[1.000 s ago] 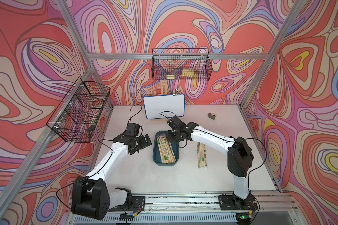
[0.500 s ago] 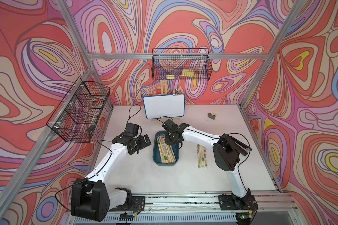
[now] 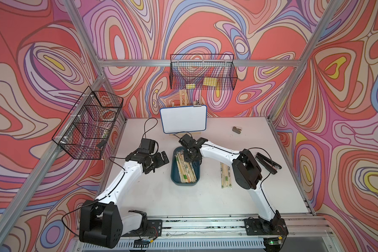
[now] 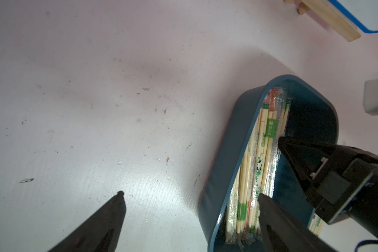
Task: Take the paired disposable chopsticks out of the storage box
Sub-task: Pick up the paired disposable chopsticks from the storage box.
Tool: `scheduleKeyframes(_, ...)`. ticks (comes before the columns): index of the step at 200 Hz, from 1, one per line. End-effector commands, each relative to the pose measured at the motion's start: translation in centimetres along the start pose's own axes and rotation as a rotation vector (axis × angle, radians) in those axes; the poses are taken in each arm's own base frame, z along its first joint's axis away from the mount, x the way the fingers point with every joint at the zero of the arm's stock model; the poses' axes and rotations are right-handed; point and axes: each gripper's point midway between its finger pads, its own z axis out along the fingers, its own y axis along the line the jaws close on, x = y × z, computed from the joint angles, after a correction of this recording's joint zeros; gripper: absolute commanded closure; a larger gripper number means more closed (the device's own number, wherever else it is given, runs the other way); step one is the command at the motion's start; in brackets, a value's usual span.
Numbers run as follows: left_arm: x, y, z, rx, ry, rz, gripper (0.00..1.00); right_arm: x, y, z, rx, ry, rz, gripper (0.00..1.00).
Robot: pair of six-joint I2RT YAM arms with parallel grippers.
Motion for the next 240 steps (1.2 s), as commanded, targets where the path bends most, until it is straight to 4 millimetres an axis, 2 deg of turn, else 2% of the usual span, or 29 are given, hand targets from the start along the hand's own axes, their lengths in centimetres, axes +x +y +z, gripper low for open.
scheduleKeyframes(1,0.2,0.4,-0.1,0.001,0.001,0.009,0.0,-0.1,-0.3,0.6,0.029,0.005,-0.01,0.78)
scheduleKeyframes(80,0.3,0.4,0.0,0.002,0.001,0.011,0.0,0.1,0.3,1.3,0.005,0.024,-0.009,0.79)
scheduleKeyframes(123,0.2,0.4,0.0,0.002,-0.001,0.012,0.0,0.2,0.3,1.2,0.002,0.024,-0.005,0.88)
scheduleKeyframes(168,0.3,0.4,0.0,0.004,0.002,0.01,0.0,-0.4,0.3,-0.2,-0.01,-0.003,0.0,0.97)
scheduleKeyframes(240,0.2,0.2,-0.1,0.009,0.001,0.008,0.0,-2.0,-0.2,-3.7,0.009,-0.081,0.0,1.0)
